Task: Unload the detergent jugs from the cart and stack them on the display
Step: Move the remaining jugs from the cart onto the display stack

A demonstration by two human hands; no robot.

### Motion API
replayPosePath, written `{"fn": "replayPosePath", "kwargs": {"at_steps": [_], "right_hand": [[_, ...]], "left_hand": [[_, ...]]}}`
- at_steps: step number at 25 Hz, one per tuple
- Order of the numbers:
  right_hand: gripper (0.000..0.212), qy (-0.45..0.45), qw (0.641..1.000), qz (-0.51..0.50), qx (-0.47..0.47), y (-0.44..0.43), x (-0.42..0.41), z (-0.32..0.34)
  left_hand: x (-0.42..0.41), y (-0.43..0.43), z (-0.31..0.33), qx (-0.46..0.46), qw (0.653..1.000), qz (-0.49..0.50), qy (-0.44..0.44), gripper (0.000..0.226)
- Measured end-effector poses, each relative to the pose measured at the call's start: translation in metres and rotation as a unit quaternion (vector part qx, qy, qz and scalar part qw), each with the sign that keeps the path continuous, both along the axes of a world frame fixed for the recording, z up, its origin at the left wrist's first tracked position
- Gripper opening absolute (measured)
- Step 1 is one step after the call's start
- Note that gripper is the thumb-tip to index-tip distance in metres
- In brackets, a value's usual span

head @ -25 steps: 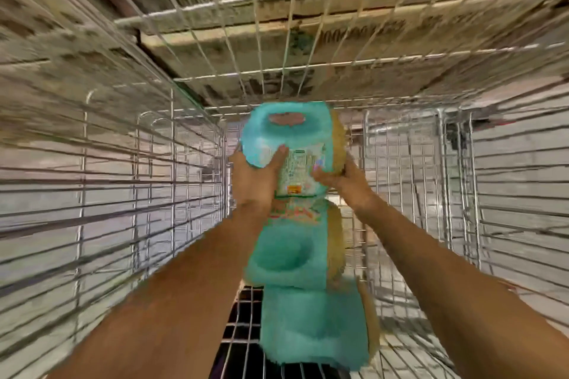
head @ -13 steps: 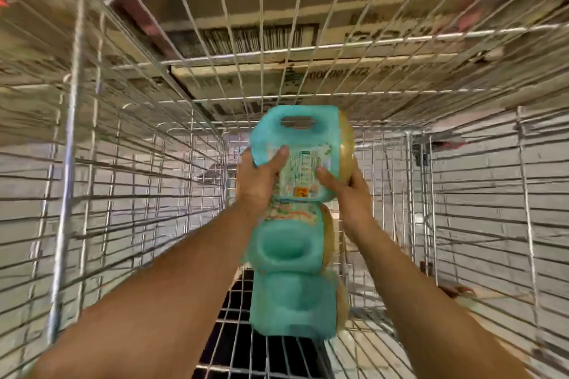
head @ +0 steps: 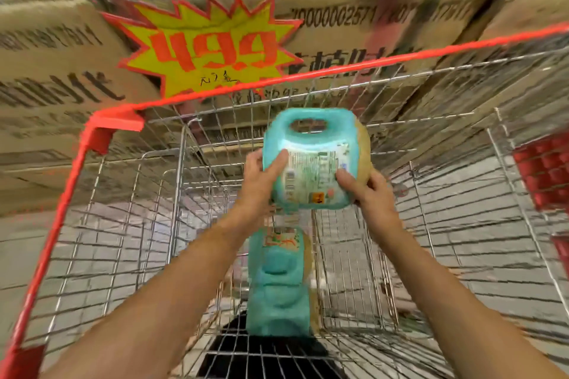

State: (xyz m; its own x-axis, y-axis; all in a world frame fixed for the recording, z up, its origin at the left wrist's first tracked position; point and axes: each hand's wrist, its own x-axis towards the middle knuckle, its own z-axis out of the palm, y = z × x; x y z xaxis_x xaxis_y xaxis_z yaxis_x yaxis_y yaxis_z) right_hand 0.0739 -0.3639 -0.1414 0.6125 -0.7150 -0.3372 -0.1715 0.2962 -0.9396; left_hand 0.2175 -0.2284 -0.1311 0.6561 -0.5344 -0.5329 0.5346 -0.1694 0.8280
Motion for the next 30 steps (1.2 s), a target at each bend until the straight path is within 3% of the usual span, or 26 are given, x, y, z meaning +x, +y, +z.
{"fn": "replayPosePath", "kwargs": {"at_steps": [2,8,11,13,18,21,23,25,27,30], "right_hand": [[0.021,-0.020,0.999,0.005,-0.035,0.001,-0.002,0.032],[0.047,-0.070,0.995,0.008,-0.076,0.019,-0.016,0.110],[0.028,-0.095,0.992,0.025,-0.077,0.033,-0.014,0.134],[0.023,-0.096,0.992,0.044,-0.070,0.046,-0.006,0.147],[0.058,-0.019,0.994,0.034,-0.100,0.080,0.009,0.172],[0.098,-0.010,0.996,0.064,0.059,0.103,0.023,0.185],[0.103,-0.013,0.994,0.040,0.103,0.106,0.029,0.190],[0.086,-0.047,0.996,0.019,0.075,0.102,0.029,0.189],[0.073,-0.081,0.996,0.038,0.016,0.095,0.022,0.185],[0.077,-0.115,0.986,0.115,-0.042,0.086,0.013,0.179]], "left_hand": [[0.000,0.012,0.030,-0.009,1.000,-0.022,-0.016,0.052],[-0.001,0.052,0.102,0.004,0.997,-0.072,-0.012,0.103],[-0.007,0.063,0.120,-0.110,0.992,-0.059,0.027,0.112],[-0.012,0.068,0.128,-0.161,0.987,-0.015,-0.004,0.115],[-0.031,0.076,0.135,-0.199,0.963,0.107,-0.145,0.115],[-0.039,0.080,0.132,-0.133,0.945,0.079,-0.289,0.115],[-0.044,0.084,0.132,-0.141,0.935,0.046,-0.322,0.106],[-0.041,0.085,0.136,-0.214,0.941,0.054,-0.258,0.078],[-0.029,0.084,0.142,-0.235,0.961,0.055,-0.137,0.052],[-0.008,0.084,0.149,-0.195,0.979,-0.038,0.036,0.051]]}}
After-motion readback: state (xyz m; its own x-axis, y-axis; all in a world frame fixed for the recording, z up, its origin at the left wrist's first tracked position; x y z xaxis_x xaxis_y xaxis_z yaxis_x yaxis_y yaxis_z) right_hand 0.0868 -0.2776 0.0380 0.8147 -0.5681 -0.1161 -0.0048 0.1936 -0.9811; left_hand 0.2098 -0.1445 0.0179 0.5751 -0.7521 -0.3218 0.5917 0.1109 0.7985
